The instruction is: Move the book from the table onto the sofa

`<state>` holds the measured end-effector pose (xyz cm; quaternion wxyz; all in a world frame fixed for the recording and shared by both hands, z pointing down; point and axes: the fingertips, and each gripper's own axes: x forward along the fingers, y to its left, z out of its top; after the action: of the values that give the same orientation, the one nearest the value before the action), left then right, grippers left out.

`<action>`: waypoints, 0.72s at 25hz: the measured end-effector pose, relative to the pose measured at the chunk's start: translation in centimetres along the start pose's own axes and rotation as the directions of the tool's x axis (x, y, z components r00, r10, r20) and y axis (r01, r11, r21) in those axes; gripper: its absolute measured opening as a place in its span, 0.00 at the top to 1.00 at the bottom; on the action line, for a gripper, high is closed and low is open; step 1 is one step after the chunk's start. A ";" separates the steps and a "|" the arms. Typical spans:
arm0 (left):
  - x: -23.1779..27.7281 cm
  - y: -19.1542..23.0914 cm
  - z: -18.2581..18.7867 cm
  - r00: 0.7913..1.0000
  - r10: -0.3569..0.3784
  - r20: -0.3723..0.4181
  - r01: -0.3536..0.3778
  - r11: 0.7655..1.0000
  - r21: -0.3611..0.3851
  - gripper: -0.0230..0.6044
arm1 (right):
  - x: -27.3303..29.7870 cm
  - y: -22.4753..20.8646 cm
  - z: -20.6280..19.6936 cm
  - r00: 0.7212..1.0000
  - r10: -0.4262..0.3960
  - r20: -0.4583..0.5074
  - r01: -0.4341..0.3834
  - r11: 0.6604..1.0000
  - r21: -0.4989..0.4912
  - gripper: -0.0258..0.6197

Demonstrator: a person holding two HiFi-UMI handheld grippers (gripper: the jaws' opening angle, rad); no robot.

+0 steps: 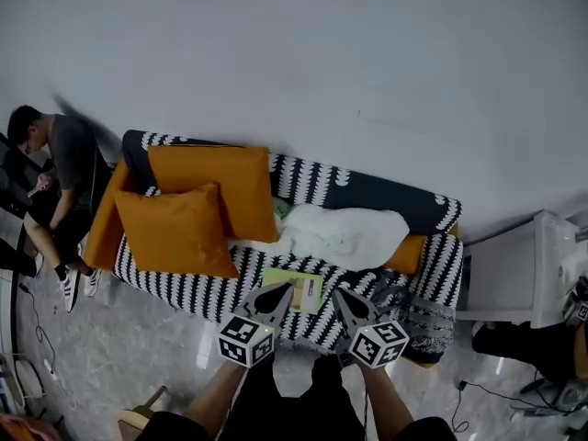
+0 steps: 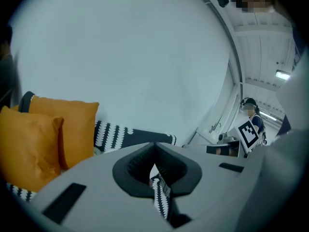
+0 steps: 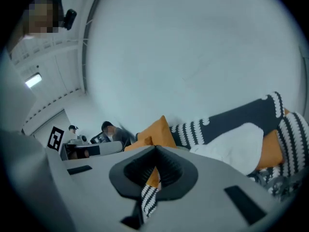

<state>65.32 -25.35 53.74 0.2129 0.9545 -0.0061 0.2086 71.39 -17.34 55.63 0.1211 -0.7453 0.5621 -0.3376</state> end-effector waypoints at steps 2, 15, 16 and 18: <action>-0.8 -1.3 1.5 0.999 -0.001 0.034 0.000 1.000 0.026 0.94 | -1.0 1.5 1.6 0.999 0.010 0.039 -0.007 0.998 -0.061 0.92; -3.6 -5.7 6.6 0.985 -0.031 0.168 0.008 0.990 0.141 0.94 | -4.4 7.4 6.4 0.975 0.063 0.215 -0.010 0.971 -0.237 0.92; -3.7 -5.9 6.8 0.984 -0.032 0.175 0.007 0.990 0.143 0.94 | -4.6 7.6 6.6 0.972 0.068 0.226 -0.010 0.969 -0.246 0.93; -3.9 -6.1 6.9 0.982 -0.033 0.187 0.005 0.989 0.148 0.94 | -4.8 8.0 7.0 0.967 0.080 0.242 -0.015 0.966 -0.259 0.92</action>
<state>65.08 -22.99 44.01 0.1422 0.9831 -0.0019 0.1149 69.18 -17.09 44.17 0.1022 -0.7775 0.5989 -0.1626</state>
